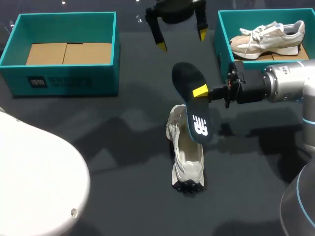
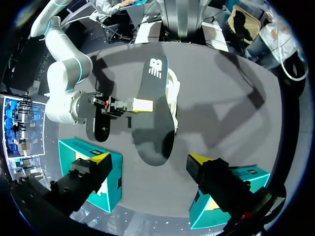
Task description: Take the shoe out of the shoebox, open the shoe tongue, remove and reinsert the insole, then place the shoe into the shoebox
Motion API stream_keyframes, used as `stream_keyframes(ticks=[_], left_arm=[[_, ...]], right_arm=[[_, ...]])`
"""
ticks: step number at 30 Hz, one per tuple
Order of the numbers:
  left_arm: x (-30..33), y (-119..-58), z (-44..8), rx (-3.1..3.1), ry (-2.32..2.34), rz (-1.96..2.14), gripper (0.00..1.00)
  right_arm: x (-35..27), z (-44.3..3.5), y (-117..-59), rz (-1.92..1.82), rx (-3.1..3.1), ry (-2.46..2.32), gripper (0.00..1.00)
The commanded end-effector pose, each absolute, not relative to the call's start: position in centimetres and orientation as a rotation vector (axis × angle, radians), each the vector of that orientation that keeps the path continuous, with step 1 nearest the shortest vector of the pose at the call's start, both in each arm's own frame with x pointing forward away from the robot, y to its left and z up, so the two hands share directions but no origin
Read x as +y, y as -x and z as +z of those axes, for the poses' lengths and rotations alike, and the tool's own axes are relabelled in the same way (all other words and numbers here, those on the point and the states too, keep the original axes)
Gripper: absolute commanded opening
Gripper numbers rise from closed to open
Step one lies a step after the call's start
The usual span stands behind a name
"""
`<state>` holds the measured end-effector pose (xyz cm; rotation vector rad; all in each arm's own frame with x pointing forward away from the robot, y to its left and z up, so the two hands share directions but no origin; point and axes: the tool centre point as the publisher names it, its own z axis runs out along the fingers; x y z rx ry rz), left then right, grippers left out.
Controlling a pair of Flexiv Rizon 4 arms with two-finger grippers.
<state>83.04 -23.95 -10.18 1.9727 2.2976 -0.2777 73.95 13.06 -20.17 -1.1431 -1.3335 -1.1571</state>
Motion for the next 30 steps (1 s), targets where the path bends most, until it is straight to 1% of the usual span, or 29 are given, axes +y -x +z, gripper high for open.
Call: stream_keyframes(ticks=[1, 22, 24, 30], left_arm=[[-24.6, -83.6, -10.4, 2.558, -2.223, 0.183, 1.0], [-24.9, -83.3, -10.8, 2.572, -2.211, 0.078, 1.0], [-24.6, -83.2, -10.7, 2.545, -2.184, 0.029, 1.0], [-22.8, -82.3, -10.7, 2.324, -2.062, -0.337, 1.0]], right_arm=[[13.2, -20.2, -73.9, -1.159, -1.333, 1.146, 0.0], [13.2, -20.2, -73.9, -1.159, -1.333, 1.146, 0.0], [13.2, -20.2, -73.9, -1.159, -1.333, 1.146, 0.0], [13.2, -20.2, -73.9, -1.159, -1.333, 1.146, 0.0]])
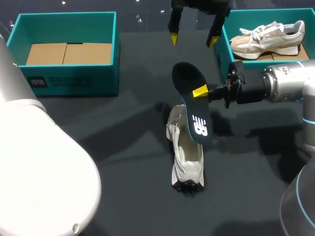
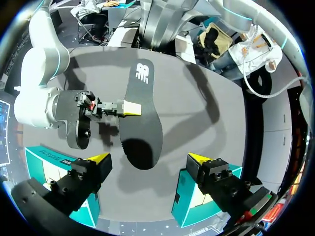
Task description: Take the shoe out of the shoebox, open the shoe tongue, remove and reinsert the insole, then place the shoe into the shoebox
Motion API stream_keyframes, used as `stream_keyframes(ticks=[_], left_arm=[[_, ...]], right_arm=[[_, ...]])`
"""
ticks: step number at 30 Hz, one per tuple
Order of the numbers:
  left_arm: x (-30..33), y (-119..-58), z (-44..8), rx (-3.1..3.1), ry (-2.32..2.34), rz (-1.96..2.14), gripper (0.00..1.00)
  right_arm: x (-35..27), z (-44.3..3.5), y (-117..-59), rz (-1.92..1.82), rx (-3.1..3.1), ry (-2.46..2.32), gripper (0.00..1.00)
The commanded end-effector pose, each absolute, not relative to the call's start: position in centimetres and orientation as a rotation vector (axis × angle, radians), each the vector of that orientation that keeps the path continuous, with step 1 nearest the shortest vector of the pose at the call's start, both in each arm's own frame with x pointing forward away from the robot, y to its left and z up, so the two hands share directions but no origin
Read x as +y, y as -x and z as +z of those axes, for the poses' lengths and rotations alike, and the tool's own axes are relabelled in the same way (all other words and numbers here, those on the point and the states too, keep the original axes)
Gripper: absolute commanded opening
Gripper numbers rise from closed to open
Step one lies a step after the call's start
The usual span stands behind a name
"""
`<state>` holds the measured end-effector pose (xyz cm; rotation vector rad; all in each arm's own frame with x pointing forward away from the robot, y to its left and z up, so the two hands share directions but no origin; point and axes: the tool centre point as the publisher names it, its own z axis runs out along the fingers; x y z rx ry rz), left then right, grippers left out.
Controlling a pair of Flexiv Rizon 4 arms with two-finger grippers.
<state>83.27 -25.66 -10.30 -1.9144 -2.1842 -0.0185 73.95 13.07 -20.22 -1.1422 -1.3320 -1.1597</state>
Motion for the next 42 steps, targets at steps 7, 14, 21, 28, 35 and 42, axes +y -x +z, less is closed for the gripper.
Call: stream_keyframes(ticks=[7, 14, 21, 28, 35, 42], left_arm=[[-21.2, -80.8, -11.0, -2.488, 2.231, 0.609, 1.0], [-20.0, -79.6, -11.6, -2.617, 2.301, 0.854, 1.0], [-19.0, -79.1, -12.4, -2.66, 2.353, 0.994, 1.0], [-18.8, -80.0, -12.4, -2.46, 2.457, 0.937, 1.0], [-18.8, -80.0, -12.4, -2.46, 2.457, 0.937, 1.0], [-18.1, -79.4, -12.6, -2.454, 2.513, 1.166, 1.0]], right_arm=[[13.2, -20.2, -73.9, -1.159, -1.333, 1.146, 0.0], [13.2, -20.2, -73.9, -1.159, -1.333, 1.146, 0.0], [13.2, -20.2, -73.9, -1.159, -1.333, 1.146, 0.0], [13.2, -20.2, -73.9, -1.159, -1.333, 1.146, 0.0], [13.2, -20.2, -73.9, -1.159, -1.333, 1.146, 0.0], [13.2, -20.2, -73.9, -1.159, -1.333, 1.146, 0.0]])
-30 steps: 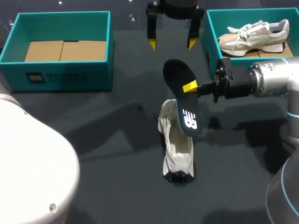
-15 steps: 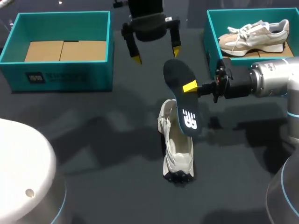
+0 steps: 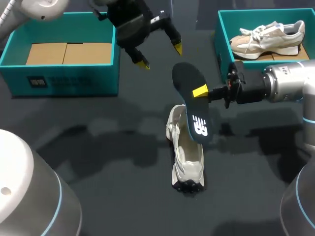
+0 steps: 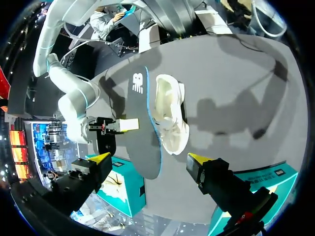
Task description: Take the shoe out of the shoebox, open the shoe tongue, remove and reinsert the insole, then place the shoe into the shoebox
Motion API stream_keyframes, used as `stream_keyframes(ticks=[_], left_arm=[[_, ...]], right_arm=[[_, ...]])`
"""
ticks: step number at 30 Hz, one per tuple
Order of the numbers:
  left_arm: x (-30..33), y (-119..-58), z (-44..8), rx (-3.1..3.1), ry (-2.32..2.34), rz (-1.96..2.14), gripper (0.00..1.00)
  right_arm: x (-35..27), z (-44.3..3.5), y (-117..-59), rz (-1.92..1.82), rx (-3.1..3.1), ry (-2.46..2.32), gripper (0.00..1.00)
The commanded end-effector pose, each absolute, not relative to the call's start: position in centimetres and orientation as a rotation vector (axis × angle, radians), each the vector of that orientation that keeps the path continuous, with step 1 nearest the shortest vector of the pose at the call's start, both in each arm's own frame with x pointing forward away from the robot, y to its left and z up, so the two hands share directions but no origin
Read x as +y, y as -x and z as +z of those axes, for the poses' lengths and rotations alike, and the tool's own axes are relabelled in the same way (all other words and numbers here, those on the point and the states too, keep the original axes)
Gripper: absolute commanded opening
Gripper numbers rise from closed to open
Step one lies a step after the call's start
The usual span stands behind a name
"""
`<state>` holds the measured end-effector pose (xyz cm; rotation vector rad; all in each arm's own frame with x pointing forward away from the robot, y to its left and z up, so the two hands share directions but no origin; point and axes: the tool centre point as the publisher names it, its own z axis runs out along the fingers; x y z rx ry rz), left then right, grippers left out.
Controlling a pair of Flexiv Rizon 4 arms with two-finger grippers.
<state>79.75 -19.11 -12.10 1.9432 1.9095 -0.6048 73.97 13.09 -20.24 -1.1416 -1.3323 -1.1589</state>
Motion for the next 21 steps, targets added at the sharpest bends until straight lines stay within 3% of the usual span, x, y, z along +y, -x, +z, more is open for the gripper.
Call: stream_keyframes(ticks=[1, 21], left_arm=[[-17.9, -79.3, -12.6, 1.691, -1.717, -0.85, 1.0], [-17.0, -78.9, -14.6, 1.645, -1.599, -0.786, 1.0]], right_arm=[[13.2, -20.2, -73.9, -1.159, -1.333, 1.146, 0.0], [13.2, -20.2, -73.9, -1.159, -1.333, 1.146, 0.0]])
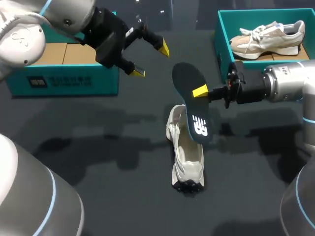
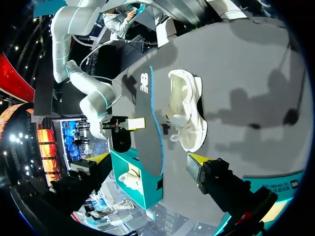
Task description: Take the shoe out of the shoebox, open the shoe tongue, remove and reinsert the insole, then place the shoe into the shoebox
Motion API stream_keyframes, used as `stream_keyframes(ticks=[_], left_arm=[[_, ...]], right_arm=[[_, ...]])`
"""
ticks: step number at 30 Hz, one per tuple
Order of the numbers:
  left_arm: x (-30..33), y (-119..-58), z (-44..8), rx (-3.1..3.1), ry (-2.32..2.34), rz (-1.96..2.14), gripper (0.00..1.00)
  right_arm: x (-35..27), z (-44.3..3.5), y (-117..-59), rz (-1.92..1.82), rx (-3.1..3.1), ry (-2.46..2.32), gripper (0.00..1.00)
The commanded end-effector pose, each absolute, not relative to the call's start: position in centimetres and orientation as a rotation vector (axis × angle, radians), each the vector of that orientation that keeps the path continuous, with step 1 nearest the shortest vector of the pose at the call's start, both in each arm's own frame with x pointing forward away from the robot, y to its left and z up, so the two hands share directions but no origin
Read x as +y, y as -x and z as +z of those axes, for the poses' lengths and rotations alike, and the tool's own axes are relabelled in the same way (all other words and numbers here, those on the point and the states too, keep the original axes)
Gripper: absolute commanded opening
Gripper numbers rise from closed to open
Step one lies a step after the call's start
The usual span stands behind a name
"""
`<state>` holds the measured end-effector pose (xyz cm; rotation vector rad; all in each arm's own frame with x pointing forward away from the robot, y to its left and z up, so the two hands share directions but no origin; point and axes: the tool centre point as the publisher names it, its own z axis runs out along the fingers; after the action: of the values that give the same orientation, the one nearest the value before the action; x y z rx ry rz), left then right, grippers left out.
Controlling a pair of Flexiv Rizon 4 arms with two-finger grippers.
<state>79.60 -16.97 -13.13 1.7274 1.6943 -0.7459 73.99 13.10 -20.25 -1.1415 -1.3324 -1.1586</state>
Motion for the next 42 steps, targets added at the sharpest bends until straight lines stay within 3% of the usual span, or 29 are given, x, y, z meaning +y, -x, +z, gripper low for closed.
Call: stream_keyframes(ticks=[1, 17, 18, 20, 23, 26, 42], left_arm=[[-16.9, -78.8, -15.0, 1.634, -1.581, -0.815, 1.0], [-18.1, -77.5, -18.2, 1.462, -1.3, -1.006, 1.0], [-18.3, -77.5, -18.2, 1.462, -1.287, -1.015, 0.98], [-18.8, -77.4, -18.3, 1.451, -1.258, -1.034, 0.8], [-19.2, -77.4, -18.5, 1.435, -1.217, -1.062, 0.71], [-19.5, -77.5, -18.6, 1.426, -1.191, -1.073, 0.52], [-20.8, -76.8, -19.3, 1.394, -1.14, -1.142, 0.47]], right_arm=[[13.2, -20.2, -73.9, -1.159, -1.333, 1.146, 0.0], [15.4, -19.0, -72.8, -1.171, -1.274, 1.149, 0.0], [15.6, -19.0, -72.7, -1.173, -1.268, 1.151, 0.0], [15.9, -18.9, -72.5, -1.176, -1.258, 1.153, 0.0], [16.3, -18.9, -72.3, -1.182, -1.241, 1.153, 0.0], [16.5, -18.9, -72.1, -1.189, -1.228, 1.149, 0.0], [17.5, -18.6, -72.1, -1.221, -1.194, 1.142, 0.0]])
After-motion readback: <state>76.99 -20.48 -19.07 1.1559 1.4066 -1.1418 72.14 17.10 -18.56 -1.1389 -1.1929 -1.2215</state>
